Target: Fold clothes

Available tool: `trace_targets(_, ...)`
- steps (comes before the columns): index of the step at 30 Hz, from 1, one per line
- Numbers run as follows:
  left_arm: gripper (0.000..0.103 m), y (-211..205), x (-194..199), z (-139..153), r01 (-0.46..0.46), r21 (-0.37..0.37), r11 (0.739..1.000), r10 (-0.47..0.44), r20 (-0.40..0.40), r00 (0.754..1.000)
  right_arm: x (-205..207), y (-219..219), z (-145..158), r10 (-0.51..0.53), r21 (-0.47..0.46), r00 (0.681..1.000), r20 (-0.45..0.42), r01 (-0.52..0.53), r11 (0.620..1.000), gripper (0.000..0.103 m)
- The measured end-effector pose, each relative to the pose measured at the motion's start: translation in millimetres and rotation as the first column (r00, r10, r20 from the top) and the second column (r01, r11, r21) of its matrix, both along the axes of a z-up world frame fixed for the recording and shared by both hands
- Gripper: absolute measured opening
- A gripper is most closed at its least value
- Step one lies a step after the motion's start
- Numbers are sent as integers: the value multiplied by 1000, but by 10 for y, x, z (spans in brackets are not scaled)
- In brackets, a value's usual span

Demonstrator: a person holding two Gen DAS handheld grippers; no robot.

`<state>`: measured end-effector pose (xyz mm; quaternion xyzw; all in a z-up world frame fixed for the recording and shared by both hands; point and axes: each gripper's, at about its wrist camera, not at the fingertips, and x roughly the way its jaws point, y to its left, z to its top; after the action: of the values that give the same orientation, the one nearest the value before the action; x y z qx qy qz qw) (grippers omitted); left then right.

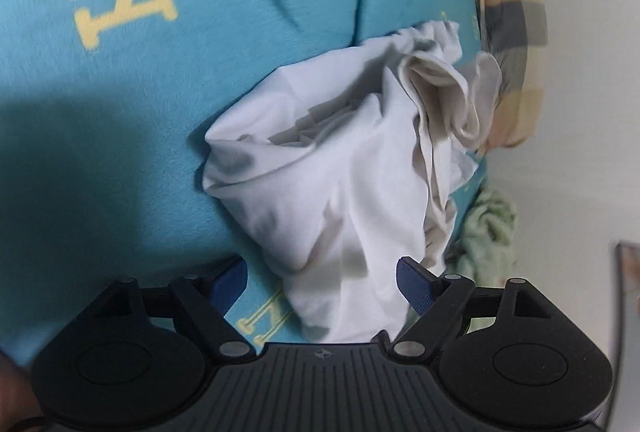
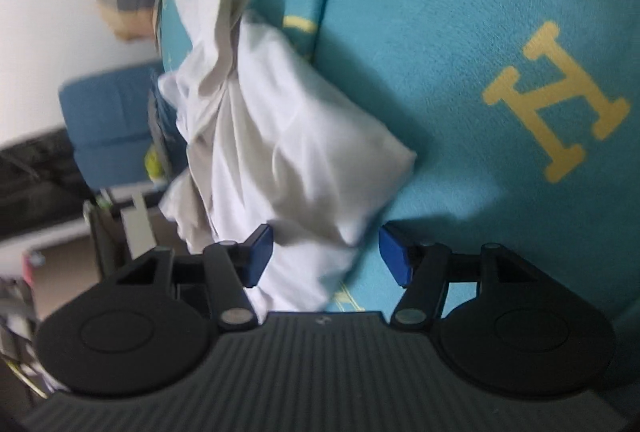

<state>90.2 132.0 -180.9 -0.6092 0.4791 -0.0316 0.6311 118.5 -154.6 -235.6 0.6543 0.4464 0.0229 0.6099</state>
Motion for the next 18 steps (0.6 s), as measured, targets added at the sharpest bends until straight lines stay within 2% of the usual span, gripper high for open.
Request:
trace_targets(1, 83, 6, 22, -35, -16, -19, 1000, 16, 2, 1000, 10, -10, 4, -22, -4, 1000, 11, 22, 1000, 62)
trace_targets(3, 81, 28, 69, -30, -43, -10, 999, 43, 24, 999, 28, -39, 53, -52, -44, 998, 38, 53, 998, 62)
trace_targets(5, 74, 63, 85, -28, -77, -1, 997, 77, 29, 997, 42, -55, 71, -62, -67, 997, 49, 65, 996, 59)
trace_targets(6, 70, 79, 81, -44, -90, -5, 996, 90, 22, 996, 43, -56, 73, -64, -78, 997, 50, 67, 995, 52)
trace_targets(8, 51, 102, 62, -69, -107, 3, 994, 107, 7, 994, 38, -50, 80, -58, -109, 997, 43, 63, 992, 37)
trace_targets(9, 47, 107, 50, -75, -113, 8, 994, 113, 3, 994, 32, -50, 100, -56, -129, 997, 48, 62, 990, 27)
trace_targets(10, 37, 112, 42, -71, -120, 10, 993, 120, 9, 993, 31, -51, 131, -53, -153, 997, 64, 63, 986, 19)
trace_targets(11, 27, 119, 39, -57, -129, 13, 992, 129, 24, 991, 36, -44, 170, -48, -180, 995, 87, 63, 982, 15)
trace_targets(14, 16, 129, 66, 5, -149, 10, 989, 148, 94, 985, 27, -63, 295, -21, -251, 987, 158, 60, 966, 11)
trace_targets(18, 15, 78, 46, 223, -134, 11, 991, 128, 227, 965, -32, -87, 497, 12, -329, 967, 254, 75, 941, 9)
